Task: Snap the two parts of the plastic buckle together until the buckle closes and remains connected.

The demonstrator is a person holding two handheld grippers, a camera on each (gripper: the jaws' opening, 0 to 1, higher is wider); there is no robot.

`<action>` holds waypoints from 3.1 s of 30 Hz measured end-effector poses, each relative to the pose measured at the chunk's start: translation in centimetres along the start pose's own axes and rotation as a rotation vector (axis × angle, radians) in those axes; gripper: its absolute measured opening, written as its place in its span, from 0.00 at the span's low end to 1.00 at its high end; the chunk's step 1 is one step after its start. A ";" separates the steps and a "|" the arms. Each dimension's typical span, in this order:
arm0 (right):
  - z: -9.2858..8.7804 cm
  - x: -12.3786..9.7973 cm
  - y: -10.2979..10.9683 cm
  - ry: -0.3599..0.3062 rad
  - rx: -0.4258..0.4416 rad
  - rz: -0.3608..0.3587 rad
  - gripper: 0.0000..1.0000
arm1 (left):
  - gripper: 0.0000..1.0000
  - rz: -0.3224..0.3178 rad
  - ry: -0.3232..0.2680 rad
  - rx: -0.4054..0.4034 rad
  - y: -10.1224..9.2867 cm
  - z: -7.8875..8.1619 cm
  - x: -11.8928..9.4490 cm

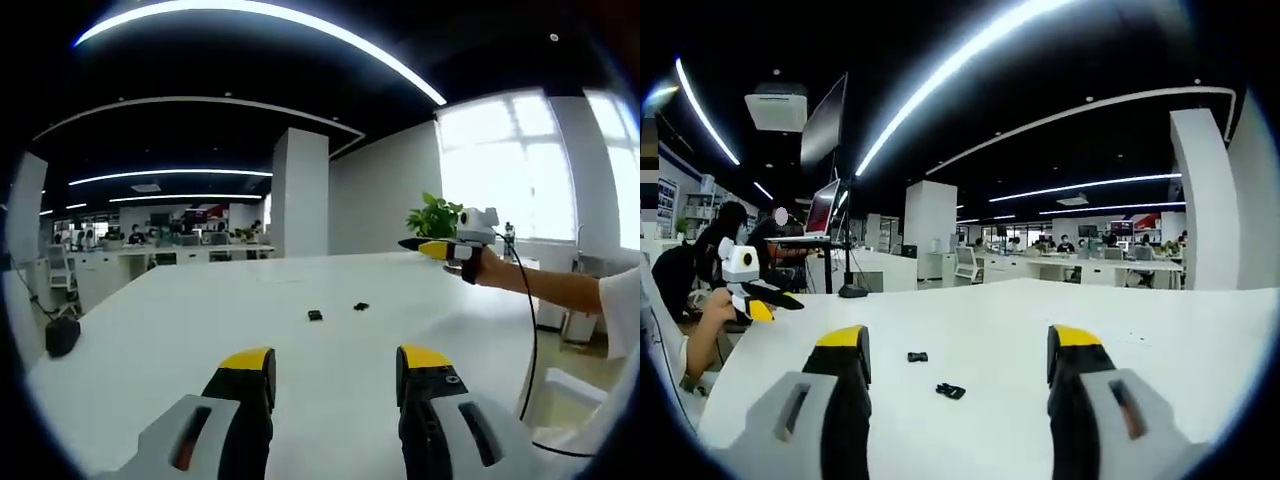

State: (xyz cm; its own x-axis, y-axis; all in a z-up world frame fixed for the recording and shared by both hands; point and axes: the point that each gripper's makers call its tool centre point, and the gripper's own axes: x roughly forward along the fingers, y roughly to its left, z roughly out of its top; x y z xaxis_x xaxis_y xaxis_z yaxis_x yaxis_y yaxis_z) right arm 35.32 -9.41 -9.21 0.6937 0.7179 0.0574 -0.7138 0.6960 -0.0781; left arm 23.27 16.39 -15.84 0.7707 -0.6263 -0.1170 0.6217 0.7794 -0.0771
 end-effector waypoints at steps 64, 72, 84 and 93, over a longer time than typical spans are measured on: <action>-8.6 6.0 1.6 0.299 -0.053 0.192 0.66 | 0.48 -0.003 -0.004 -0.024 0.4 -0.4 0.1; -9.3 6.1 1.5 0.338 -0.063 0.194 0.66 | 0.48 -0.009 0.021 -0.012 0.6 -0.4 0.7; -9.7 6.7 1.4 0.362 -0.065 0.206 0.64 | 0.48 -0.018 0.044 0.010 1.1 0.6 1.8; -9.9 6.7 1.9 0.377 -0.072 0.220 0.62 | 0.48 -0.029 0.059 0.015 1.3 1.0 2.7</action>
State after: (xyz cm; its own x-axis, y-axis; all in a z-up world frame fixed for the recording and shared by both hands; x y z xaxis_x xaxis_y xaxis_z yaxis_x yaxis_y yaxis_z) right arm 39.55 -3.41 -18.79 0.5217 0.7848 -0.3346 -0.8494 0.5146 -0.1174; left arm 26.31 15.73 -15.28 0.7429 -0.6467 -0.1727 0.6462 0.7602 -0.0669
